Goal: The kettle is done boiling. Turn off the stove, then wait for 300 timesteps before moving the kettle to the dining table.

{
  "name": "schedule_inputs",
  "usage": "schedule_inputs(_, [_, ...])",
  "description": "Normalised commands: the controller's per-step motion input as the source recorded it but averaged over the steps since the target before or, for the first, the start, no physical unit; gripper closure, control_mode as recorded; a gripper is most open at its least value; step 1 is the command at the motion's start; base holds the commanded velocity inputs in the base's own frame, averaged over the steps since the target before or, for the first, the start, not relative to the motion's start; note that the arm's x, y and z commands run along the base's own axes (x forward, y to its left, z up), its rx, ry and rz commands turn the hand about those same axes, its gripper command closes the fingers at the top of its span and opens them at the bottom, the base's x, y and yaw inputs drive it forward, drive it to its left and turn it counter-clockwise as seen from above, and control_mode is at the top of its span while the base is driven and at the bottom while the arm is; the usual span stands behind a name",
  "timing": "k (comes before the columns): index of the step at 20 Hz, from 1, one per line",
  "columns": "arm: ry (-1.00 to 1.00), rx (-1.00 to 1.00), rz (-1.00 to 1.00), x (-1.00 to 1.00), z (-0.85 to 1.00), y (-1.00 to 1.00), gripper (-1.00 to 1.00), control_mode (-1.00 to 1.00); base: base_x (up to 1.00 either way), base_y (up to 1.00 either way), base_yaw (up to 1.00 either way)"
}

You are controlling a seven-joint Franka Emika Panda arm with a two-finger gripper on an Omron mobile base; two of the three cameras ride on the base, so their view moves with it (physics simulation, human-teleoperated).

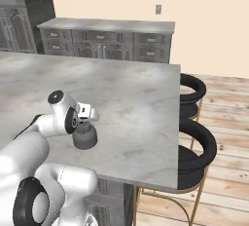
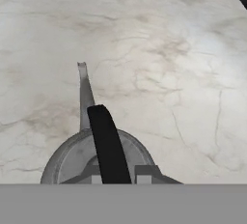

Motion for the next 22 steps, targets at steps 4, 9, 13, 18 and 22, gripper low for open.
schedule_inputs(4, [0.00,0.00,0.00,0.07,-0.19,-0.01,-1.00,-1.00,0.00,0.00,0.00])
schedule_inputs(9, [0.00,0.00,0.00,0.00,-0.05,0.00,-1.00,-1.00,0.00,0.00,0.00])
schedule_inputs(13, [0.00,0.00,0.00,-0.04,-0.04,-0.02,-1.00,-1.00,0.00,0.00,0.00])
schedule_inputs(18, [0.00,0.00,0.01,-0.16,0.00,0.00,-1.00,-1.00,0.00,0.00,0.00])
schedule_inputs(22, [0.00,0.00,0.06,-0.21,0.01,0.00,-1.00,-1.00,0.00,0.00,0.00])
